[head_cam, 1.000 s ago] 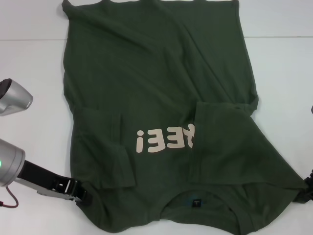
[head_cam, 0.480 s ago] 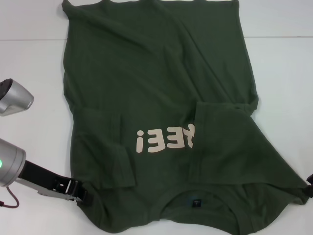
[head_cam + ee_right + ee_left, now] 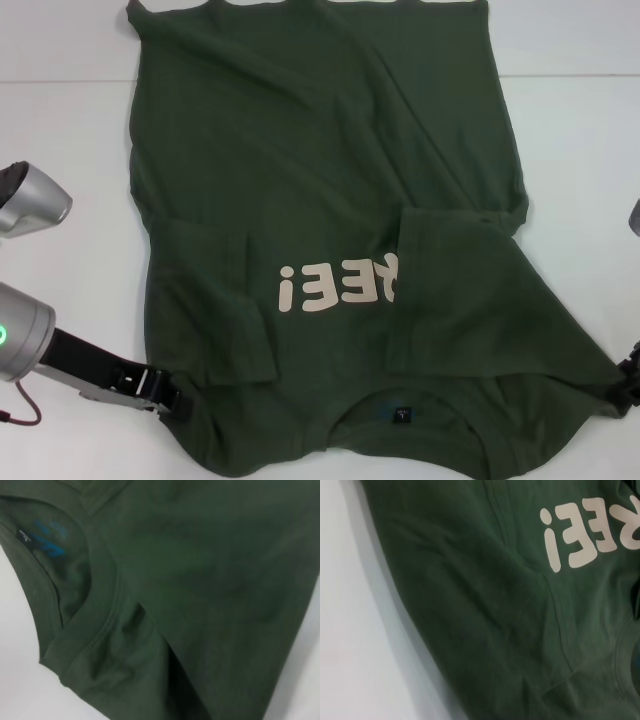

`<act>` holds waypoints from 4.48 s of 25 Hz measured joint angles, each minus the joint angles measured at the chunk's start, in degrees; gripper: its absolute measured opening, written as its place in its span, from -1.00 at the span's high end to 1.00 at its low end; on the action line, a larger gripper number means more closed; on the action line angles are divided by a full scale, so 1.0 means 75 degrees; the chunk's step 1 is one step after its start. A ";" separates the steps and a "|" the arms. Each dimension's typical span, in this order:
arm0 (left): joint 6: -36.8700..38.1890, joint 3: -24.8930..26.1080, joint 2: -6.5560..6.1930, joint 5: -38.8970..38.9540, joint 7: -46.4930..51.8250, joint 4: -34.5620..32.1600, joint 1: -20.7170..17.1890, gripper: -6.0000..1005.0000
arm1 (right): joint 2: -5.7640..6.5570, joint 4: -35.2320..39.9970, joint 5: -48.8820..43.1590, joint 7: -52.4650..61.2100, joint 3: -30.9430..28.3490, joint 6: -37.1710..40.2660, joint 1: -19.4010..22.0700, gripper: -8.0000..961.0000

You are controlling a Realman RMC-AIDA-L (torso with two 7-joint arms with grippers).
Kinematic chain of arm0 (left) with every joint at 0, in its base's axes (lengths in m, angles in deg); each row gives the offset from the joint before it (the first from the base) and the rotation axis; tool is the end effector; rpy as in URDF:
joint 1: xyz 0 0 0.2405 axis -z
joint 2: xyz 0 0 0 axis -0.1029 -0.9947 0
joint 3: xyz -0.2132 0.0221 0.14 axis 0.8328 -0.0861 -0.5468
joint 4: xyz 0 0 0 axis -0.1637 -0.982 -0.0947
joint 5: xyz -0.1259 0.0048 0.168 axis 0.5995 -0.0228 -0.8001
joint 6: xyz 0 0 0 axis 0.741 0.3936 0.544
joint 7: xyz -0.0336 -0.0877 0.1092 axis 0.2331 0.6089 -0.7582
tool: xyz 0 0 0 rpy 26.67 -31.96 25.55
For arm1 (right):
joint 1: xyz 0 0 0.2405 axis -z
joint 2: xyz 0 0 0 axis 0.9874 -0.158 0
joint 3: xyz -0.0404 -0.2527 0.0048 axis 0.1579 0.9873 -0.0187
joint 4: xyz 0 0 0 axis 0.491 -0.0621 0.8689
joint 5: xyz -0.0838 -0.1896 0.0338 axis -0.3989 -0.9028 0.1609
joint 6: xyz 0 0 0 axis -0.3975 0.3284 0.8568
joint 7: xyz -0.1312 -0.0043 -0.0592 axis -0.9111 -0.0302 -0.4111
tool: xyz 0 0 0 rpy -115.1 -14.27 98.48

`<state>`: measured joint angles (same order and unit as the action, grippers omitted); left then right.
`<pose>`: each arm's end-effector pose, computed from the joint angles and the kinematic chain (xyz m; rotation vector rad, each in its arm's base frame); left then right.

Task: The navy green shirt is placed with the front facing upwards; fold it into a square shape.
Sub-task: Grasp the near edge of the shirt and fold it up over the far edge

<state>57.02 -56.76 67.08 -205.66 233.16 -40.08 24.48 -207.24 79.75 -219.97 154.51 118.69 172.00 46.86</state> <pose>-0.2673 0.2990 -0.0058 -2.4454 -1.8455 0.2471 0.2796 0.3211 0.0369 -2.7401 1.0100 -0.7944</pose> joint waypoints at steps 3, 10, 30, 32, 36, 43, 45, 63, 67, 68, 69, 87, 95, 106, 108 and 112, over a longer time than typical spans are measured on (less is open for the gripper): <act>0.0000 0.0000 0.0000 0.0000 -0.0002 0.0012 0.0005 0.88 | -0.0008 -0.0050 -0.0049 0.0003 0.0008 -0.0046 -0.0038 0.32; -0.0001 0.0022 0.0000 0.0000 -0.0034 0.0017 0.0004 0.88 | -0.0095 -0.0150 -0.0347 -0.0005 -0.0001 -0.0092 -0.0093 0.32; -0.0261 0.0077 -0.0013 0.0121 -0.0207 0.0029 0.0002 0.88 | -0.0128 0.0139 -0.0176 -0.0106 -0.0529 -0.0118 -0.0046 0.94; -0.0304 0.0229 -0.0028 0.0278 -0.0379 0.0022 -0.0005 0.88 | -0.0096 0.0519 0.0033 -0.0120 -0.0812 -0.0139 0.0022 0.94; -0.0345 0.0877 -0.0132 0.0551 -0.0726 -0.0031 0.0067 0.88 | -0.0019 0.1238 0.0654 -0.0263 -0.1394 0.0003 0.0170 0.94; -0.0647 0.1271 -0.0390 0.1104 -0.1045 -0.0010 0.0152 0.88 | -0.0081 0.1744 0.1420 -0.0384 -0.1733 0.0188 0.0209 0.94; -0.0719 0.1287 -0.0446 0.1243 -0.1098 0.0005 0.0171 0.88 | -0.0094 0.1817 0.1693 -0.0381 -0.1770 0.0299 0.0211 0.94; -0.1036 0.2053 -0.0922 0.1599 -0.1307 0.0027 0.0570 0.88 | 0.0196 0.1133 0.2986 0.0478 -0.2725 -0.0363 0.0083 0.94; -0.1441 0.2015 -0.0884 0.1602 -0.1339 0.0056 0.0738 0.88 | 0.0279 0.0806 0.3099 0.0441 -0.2833 -0.0789 0.0044 0.94; -0.1526 0.2006 -0.0875 0.1603 -0.1359 0.0094 0.0785 0.88 | 0.0298 0.0745 0.3144 0.0426 -0.2848 -0.0888 0.0039 0.94; -0.1626 0.1998 -0.0873 0.1605 -0.1393 0.0155 0.0844 0.88 | 0.0356 0.0590 0.3254 0.0414 -0.2857 -0.1089 0.0024 0.94; -0.2905 0.1991 -0.0893 0.1619 -0.2164 0.0956 0.1250 0.88 | 0.0477 -0.0117 0.3567 0.0294 -0.2813 -0.2287 -0.0065 0.93; -0.1694 0.2031 -0.1007 0.1592 -0.2276 0.0716 0.1060 0.88 | 0.0299 0.0651 0.3629 0.0381 -0.2734 -0.0939 0.0050 0.93; -0.0113 0.2046 -0.1171 0.1318 -0.2151 0.0464 0.0751 0.88 | -0.0140 0.1873 0.1899 0.1152 -0.1916 0.0448 0.0082 0.93; 0.0159 0.2029 -0.1172 0.1112 -0.2125 0.0454 0.0771 0.88 | -0.0140 0.1902 0.1855 0.1280 -0.1759 0.0623 0.0069 0.93; 0.0658 0.1973 -0.1175 0.0744 -0.2118 0.0450 0.0852 0.88 | -0.0131 0.2007 0.1767 0.1582 -0.1293 0.0931 0.0097 0.93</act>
<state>61.96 -41.96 58.26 -200.09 217.28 -36.70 30.87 -208.22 94.80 -206.72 166.37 109.00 178.98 47.59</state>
